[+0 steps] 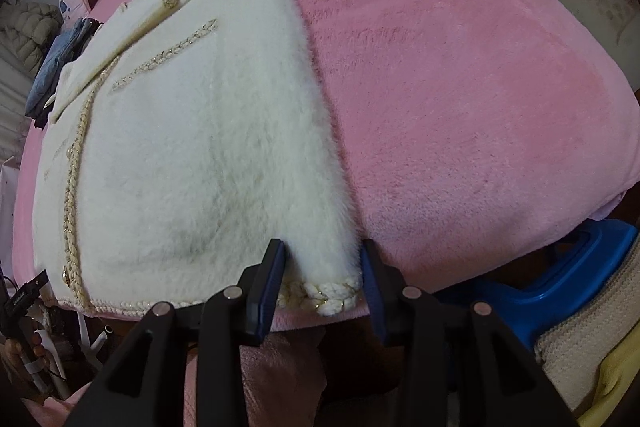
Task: Fold large clothes
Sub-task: 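Grasp the cardigan's hem edge with both grippers, then lift the hem with both grippers and fold it toward the collar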
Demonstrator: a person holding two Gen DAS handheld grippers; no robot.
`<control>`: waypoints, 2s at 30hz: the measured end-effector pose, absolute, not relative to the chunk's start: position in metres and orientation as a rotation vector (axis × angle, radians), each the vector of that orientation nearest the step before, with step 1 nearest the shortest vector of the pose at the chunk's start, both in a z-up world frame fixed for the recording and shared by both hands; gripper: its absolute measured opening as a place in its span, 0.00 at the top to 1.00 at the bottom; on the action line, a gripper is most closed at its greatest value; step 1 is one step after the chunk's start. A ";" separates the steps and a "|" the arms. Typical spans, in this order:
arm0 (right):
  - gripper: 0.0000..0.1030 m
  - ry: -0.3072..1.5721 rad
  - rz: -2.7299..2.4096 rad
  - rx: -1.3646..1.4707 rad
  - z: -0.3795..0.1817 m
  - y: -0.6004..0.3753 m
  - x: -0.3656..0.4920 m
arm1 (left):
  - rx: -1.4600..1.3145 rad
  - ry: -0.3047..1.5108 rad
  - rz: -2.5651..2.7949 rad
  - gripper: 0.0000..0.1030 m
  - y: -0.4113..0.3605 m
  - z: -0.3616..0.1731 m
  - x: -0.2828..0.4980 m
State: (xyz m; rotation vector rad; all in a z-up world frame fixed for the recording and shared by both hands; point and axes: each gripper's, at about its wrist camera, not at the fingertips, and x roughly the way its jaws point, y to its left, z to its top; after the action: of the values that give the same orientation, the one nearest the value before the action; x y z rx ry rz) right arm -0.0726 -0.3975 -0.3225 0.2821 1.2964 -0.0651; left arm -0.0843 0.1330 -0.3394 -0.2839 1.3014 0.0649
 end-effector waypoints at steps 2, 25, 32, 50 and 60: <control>0.67 1.301 -0.049 0.255 -0.319 -0.394 -0.071 | -0.305 1.316 0.049 0.11 0.139 -0.339 -0.084; 0.87 1.356 -0.101 0.046 -0.297 -0.344 -0.055 | -0.092 1.438 -0.044 0.92 0.104 -0.321 -0.071; 0.88 1.201 -0.057 0.098 -0.207 -0.337 -0.056 | -0.331 1.407 -0.092 0.92 0.123 -0.261 -0.055; 0.89 0.840 0.051 0.349 -0.060 -0.342 0.033 | -0.778 1.009 -0.113 0.92 0.165 -0.097 0.043; 0.90 0.847 0.095 0.414 -0.066 -0.376 0.126 | -0.834 0.998 0.027 0.92 0.176 -0.106 0.135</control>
State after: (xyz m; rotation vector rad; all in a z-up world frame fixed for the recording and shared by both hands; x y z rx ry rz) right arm 0.1256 -0.3760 -0.0663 0.4135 0.8466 0.0948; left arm 0.1346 0.1756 -0.1064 -0.8341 0.9979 0.0270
